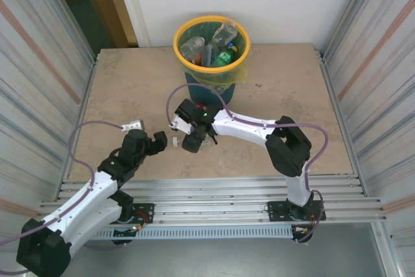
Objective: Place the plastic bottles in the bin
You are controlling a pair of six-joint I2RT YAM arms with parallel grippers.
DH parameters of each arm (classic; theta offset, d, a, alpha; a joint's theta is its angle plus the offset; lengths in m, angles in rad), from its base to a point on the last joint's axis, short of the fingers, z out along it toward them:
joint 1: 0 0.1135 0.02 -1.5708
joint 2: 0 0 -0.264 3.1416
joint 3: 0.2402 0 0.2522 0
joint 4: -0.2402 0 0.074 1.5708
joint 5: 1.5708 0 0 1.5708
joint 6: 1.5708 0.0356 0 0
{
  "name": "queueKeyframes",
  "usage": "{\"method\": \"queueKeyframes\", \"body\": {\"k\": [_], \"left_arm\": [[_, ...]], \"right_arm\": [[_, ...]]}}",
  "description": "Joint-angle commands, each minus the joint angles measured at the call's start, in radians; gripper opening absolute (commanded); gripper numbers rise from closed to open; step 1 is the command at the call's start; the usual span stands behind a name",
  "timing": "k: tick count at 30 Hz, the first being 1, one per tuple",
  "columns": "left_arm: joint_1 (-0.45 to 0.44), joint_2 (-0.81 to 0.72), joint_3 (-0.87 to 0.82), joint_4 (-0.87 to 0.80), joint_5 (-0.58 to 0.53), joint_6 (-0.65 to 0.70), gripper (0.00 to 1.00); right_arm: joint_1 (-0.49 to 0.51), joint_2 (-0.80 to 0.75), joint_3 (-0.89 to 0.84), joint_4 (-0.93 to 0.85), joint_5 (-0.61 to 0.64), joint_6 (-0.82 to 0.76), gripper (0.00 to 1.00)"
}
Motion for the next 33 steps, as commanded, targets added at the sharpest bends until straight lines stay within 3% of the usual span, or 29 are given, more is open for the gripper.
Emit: {"method": "queueKeyframes", "body": {"k": [1, 10, 24, 33], "left_arm": [[0.008, 0.006, -0.011, -0.007, -0.022, -0.012, 0.99], [0.014, 0.014, -0.018, -0.002, -0.018, -0.015, 0.99], [0.018, 0.045, -0.015, 0.020, -0.004, -0.015, 0.99], [0.019, 0.043, -0.015, 0.017, -0.005, -0.018, 0.99]], "right_arm": [[0.002, 0.039, 0.047, -0.040, 0.002, -0.046, 0.83], [-0.008, 0.086, 0.057, -0.060, -0.001, -0.050, 0.79], [0.002, 0.115, 0.055, -0.094, -0.055, -0.037, 0.55], [0.009, 0.127, 0.059, -0.111, -0.076, -0.034, 0.50]]}}
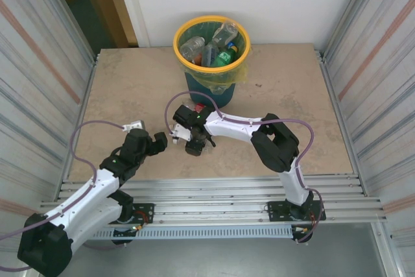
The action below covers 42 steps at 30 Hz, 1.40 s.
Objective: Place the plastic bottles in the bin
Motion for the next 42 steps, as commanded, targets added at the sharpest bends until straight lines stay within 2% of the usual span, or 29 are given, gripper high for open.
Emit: {"method": "queueKeyframes", "body": {"k": [1, 3, 10, 16, 26, 33, 42], "left_arm": [[0.006, 0.000, -0.014, 0.014, -0.008, -0.017, 0.99], [0.006, 0.002, -0.014, 0.014, -0.009, -0.018, 0.99], [0.006, 0.002, -0.012, 0.014, -0.011, -0.019, 0.99], [0.008, 0.005, -0.009, 0.017, -0.016, -0.017, 0.99], [0.012, 0.019, -0.005, 0.029, -0.013, -0.015, 0.99], [0.012, 0.021, -0.009, 0.031, -0.011, -0.018, 0.99], [0.012, 0.022, -0.012, 0.038, -0.011, -0.021, 0.99]], "right_arm": [[0.009, 0.010, 0.029, -0.034, -0.022, -0.003, 0.46], [0.010, 0.001, 0.029, -0.033, -0.026, 0.000, 0.40], [0.019, -0.088, 0.046, -0.059, -0.006, 0.025, 0.31], [0.023, -0.225, 0.094, -0.097, 0.132, 0.053, 0.25], [-0.025, -0.405, 0.286, -0.071, 0.327, 0.048, 0.24], [-0.070, -0.405, 0.400, 0.059, 0.401, -0.079, 0.25], [-0.154, -0.276, 0.546, 0.211, 0.467, -0.206, 0.26]]}}
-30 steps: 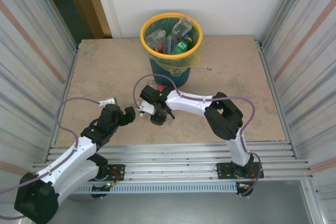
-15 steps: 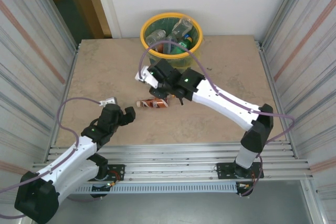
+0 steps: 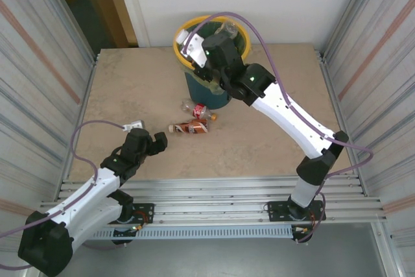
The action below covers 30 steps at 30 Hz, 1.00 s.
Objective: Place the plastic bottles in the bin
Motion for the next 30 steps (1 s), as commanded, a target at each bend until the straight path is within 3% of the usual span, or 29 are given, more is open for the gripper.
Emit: {"method": "queueKeyframes", "body": {"k": [1, 13, 22, 26, 30], "left_arm": [[0.010, 0.003, -0.013, 0.033, -0.008, -0.019, 0.99], [0.013, 0.058, -0.018, 0.082, 0.020, -0.026, 0.99], [0.013, 0.114, -0.012, 0.109, 0.024, -0.025, 0.99], [0.013, 0.128, -0.007, 0.113, 0.026, -0.024, 0.99], [0.014, 0.138, -0.003, 0.113, 0.030, -0.024, 0.99]], "right_arm": [[-0.034, 0.081, 0.078, 0.099, 0.057, -0.084, 0.27], [-0.127, 0.382, 0.334, 0.128, 0.135, -0.213, 0.29], [-0.181, 0.509, 0.409, 0.122, 0.175, -0.237, 0.33], [-0.198, 0.521, 0.410, 0.103, 0.162, -0.214, 0.42], [-0.203, 0.517, 0.412, 0.081, 0.146, -0.202, 0.60]]}}
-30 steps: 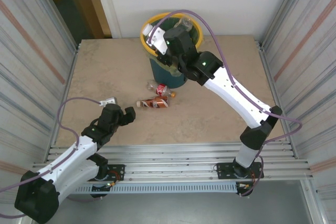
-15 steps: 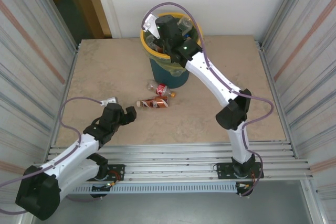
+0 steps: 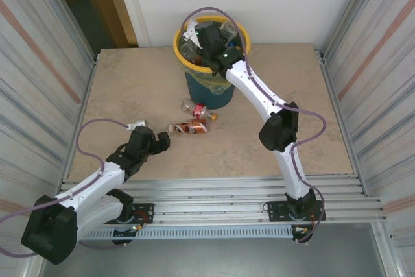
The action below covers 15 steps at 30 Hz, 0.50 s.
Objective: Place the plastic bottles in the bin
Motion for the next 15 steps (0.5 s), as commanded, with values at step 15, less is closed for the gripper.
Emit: {"method": "queueKeyframes", "body": {"k": [15], "left_arm": [[0.007, 0.004, 0.008, 0.007, 0.004, -0.006, 0.99]], "right_arm": [[0.018, -0.157, 0.038, -0.146, -0.236, 0.206, 0.74]]}}
